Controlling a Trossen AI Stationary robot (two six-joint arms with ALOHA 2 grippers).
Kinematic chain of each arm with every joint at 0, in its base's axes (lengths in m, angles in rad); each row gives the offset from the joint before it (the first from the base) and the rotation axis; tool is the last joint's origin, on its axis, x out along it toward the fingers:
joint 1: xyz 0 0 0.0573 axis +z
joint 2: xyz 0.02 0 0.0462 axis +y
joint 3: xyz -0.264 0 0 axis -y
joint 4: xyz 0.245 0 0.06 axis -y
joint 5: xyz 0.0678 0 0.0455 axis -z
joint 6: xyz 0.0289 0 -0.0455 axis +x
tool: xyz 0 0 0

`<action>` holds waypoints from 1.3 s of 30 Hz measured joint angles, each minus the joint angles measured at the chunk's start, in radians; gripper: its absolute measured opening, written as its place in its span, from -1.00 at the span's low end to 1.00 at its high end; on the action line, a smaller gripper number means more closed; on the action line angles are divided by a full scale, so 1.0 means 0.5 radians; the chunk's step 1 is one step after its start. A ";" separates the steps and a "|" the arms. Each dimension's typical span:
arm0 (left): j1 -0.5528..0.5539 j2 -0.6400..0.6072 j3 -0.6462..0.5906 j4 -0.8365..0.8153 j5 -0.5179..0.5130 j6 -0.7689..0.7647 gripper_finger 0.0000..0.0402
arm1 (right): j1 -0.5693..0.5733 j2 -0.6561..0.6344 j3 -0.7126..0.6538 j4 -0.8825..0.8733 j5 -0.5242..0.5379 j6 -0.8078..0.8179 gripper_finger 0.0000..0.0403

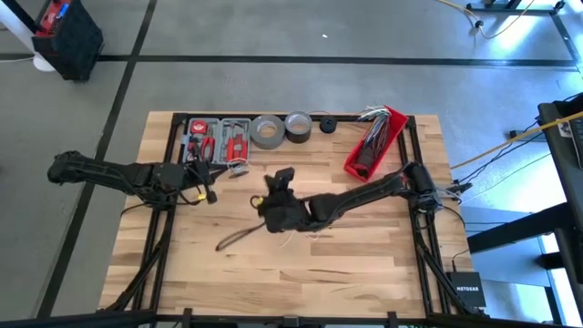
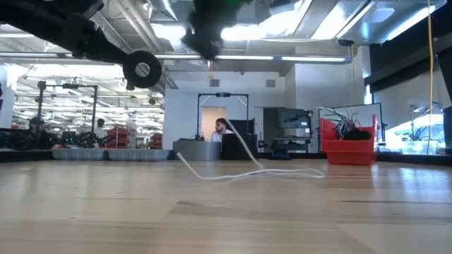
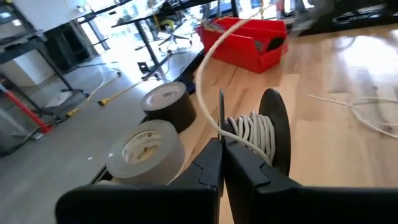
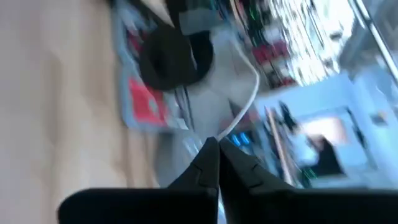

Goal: Coil cords
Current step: Uncoil the white wire from the black spool

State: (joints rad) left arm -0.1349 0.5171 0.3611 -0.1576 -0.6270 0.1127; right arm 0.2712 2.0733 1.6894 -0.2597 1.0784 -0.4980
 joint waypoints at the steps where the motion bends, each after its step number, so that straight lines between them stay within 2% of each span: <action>1: 0.000 0.000 0.000 -0.003 -0.023 -0.001 -0.98 | 0.024 -0.011 0.000 0.102 -0.055 -0.058 -0.99; 3: -0.001 0.000 -0.001 -0.027 -0.093 -0.016 -0.98 | 0.075 -0.022 0.001 0.265 -0.202 -0.170 -0.99; 5: 0.000 0.000 -0.001 -0.039 -0.169 -0.019 -0.98 | 0.122 -0.024 0.002 0.401 -0.442 -0.253 -0.99; 11: 0.000 0.001 -0.001 -0.032 -0.224 -0.059 -0.98 | 0.184 -0.024 0.002 0.380 -1.459 -0.280 -0.99; 12: -0.001 0.001 -0.001 -0.029 -0.223 -0.062 -0.98 | 0.182 -0.024 0.002 0.358 -1.547 -0.241 -0.99; 14: 0.000 0.001 -0.001 -0.032 -0.228 -0.065 -0.98 | 0.177 -0.023 0.002 0.313 -1.590 -0.158 -0.99; 20: 0.001 0.001 -0.002 -0.032 -0.241 -0.069 -0.98 | 0.121 -0.023 0.002 0.016 -1.358 0.036 -0.99; 27: 0.000 0.001 -0.002 -0.026 -0.239 -0.076 -0.98 | -0.051 -0.023 0.002 -0.495 -1.266 0.479 -0.99; 29: 0.000 0.001 -0.002 -0.027 -0.239 -0.075 -0.98 | -0.091 -0.022 0.002 -0.671 -1.066 0.594 -0.99; 33: 0.000 0.001 -0.002 -0.037 -0.238 -0.070 -0.98 | -0.135 -0.022 0.002 -0.940 -0.464 0.737 -0.99; 36: 0.000 0.001 -0.002 -0.037 -0.235 -0.059 -0.98 | -0.140 -0.024 0.002 -0.943 0.007 0.756 -0.99; 39: 0.000 0.001 -0.002 -0.038 -0.233 -0.055 -0.98 | -0.110 -0.028 0.002 -0.774 0.399 0.631 -0.99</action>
State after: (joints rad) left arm -0.1349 0.5175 0.3599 -0.1764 -0.7437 0.0853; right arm 0.2160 2.0594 1.6901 -0.6466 1.2779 -0.1827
